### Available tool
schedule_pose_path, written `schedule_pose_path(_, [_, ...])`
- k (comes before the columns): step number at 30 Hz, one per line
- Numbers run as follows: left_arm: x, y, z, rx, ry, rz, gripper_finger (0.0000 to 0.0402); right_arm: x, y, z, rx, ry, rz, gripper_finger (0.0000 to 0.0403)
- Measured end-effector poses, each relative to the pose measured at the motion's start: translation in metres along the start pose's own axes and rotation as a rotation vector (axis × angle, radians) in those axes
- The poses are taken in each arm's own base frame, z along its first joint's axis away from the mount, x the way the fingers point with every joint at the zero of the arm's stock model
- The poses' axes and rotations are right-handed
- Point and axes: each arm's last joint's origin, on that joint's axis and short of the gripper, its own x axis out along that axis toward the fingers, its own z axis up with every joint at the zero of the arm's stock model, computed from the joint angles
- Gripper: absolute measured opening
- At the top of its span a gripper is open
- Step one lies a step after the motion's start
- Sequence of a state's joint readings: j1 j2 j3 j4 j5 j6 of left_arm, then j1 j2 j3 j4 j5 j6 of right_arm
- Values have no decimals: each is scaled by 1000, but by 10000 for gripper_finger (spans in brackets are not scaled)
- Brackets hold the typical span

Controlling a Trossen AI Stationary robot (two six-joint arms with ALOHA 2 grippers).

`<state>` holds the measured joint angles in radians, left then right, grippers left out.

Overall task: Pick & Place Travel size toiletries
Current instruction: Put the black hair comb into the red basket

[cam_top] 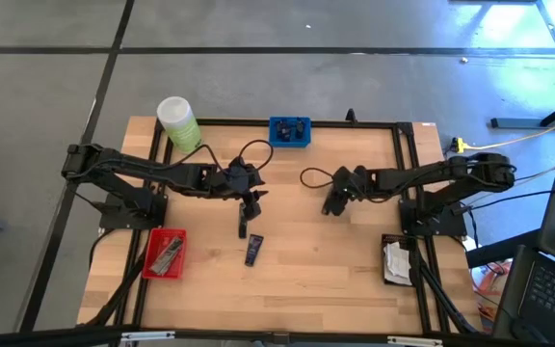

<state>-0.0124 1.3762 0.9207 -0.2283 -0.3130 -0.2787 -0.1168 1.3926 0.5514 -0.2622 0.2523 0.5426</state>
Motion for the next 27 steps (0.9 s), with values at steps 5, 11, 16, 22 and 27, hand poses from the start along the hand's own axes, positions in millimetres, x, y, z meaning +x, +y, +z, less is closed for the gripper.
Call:
schedule_pose_path(5, [0, 0, 0, 0, 0, 0, 132, 0, -6, -3, 26, 36, -58, 189])
schedule_pose_path(11, [0, 0, 0, -1, 0, 0, 130, 1, -9, -2, 65, 50, -44, 173])
schedule_pose_path(16, [0, 0, 0, -23, 0, 0, 130, 2, -11, -1, 81, 63, -29, 181])
schedule_pose_path(22, [0, 0, 0, -22, 0, 0, 129, 2, -13, 1, 87, 33, -69, 189])
schedule_pose_path(27, [0, 0, 0, -23, 0, 0, 129, 2, -14, 2, 108, 9, -102, 178])
